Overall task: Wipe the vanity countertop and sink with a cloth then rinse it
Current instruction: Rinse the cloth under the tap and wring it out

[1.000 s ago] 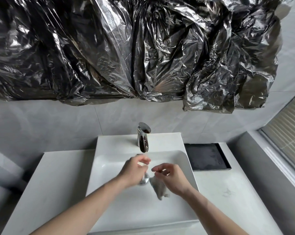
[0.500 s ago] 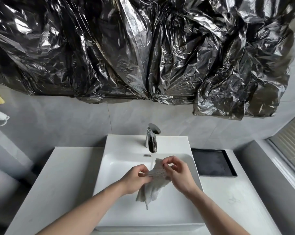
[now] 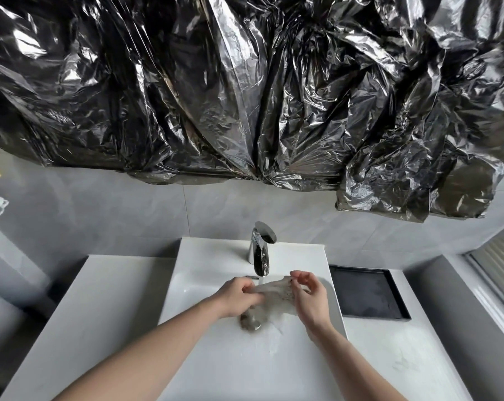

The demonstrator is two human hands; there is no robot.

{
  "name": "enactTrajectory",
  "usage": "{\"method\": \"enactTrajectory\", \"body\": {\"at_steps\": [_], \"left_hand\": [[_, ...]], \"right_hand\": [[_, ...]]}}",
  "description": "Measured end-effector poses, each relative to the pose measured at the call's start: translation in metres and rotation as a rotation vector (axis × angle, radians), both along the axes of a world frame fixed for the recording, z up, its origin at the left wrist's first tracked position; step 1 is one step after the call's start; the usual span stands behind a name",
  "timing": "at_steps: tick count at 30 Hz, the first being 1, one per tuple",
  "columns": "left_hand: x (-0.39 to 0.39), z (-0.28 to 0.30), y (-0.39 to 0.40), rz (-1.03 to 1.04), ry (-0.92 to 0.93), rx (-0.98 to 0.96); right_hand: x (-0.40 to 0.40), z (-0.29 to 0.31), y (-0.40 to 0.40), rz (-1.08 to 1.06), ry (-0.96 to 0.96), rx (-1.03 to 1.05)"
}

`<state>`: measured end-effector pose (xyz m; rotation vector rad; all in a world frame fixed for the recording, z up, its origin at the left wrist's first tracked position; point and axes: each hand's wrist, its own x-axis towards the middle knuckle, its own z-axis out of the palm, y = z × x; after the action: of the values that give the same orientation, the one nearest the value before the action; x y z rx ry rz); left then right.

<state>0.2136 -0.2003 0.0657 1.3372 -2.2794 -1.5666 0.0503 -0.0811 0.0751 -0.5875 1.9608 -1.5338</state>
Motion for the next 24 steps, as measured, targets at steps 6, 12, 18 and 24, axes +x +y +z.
{"method": "enactTrajectory", "body": {"at_steps": [6, 12, 18, 24], "left_hand": [[-0.025, -0.011, -0.013, 0.091, 0.104, -0.018], [-0.033, -0.019, -0.019, 0.09, 0.166, 0.094], [-0.02, -0.015, -0.026, 0.17, 0.324, 0.224], [0.018, -0.038, -0.044, 0.239, -0.047, -0.127]], "right_hand": [[-0.008, -0.03, -0.004, 0.172, -0.054, 0.173], [0.008, -0.044, -0.02, 0.418, 0.079, 0.3], [0.021, -0.055, -0.044, 0.451, 0.056, 0.389], [0.03, -0.036, -0.052, 0.352, -0.162, 0.248]]}}
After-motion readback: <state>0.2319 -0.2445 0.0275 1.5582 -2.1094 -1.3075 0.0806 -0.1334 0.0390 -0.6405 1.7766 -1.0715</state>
